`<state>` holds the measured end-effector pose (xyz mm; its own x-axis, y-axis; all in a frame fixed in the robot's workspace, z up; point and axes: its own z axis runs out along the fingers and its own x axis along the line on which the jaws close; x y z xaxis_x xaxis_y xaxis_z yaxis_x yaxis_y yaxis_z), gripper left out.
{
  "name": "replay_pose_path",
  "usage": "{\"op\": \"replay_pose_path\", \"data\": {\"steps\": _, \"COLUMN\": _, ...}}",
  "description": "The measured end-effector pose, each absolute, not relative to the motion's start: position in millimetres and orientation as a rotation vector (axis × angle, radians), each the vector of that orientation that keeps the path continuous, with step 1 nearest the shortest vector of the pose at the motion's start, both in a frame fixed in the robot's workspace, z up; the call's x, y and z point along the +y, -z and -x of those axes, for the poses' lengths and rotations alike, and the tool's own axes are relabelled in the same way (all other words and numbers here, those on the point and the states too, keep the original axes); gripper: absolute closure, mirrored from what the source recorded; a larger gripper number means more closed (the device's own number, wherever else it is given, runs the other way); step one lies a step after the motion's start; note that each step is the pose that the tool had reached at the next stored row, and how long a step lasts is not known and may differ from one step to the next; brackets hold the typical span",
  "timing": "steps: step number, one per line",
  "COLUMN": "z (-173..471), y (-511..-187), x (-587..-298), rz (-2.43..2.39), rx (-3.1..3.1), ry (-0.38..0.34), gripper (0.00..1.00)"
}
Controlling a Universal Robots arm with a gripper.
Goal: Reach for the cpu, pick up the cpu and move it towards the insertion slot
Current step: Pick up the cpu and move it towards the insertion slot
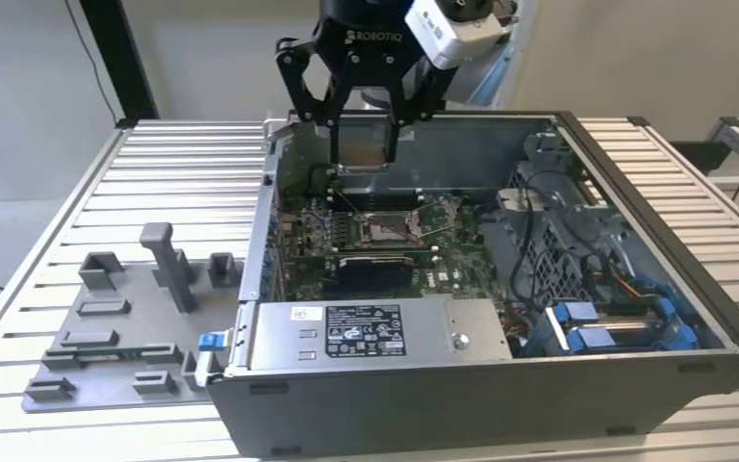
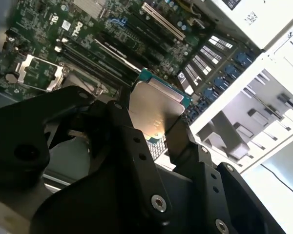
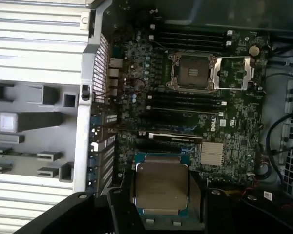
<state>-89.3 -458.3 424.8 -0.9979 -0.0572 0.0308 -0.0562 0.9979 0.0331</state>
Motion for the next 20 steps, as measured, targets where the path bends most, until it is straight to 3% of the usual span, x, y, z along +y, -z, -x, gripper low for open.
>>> {"op": "replay_pose_path", "data": {"steps": 20, "z": 50.4, "y": -424.8, "x": -458.3, "rz": -0.088, "rx": -3.108, "ry": 0.05, "gripper": 1.0}}
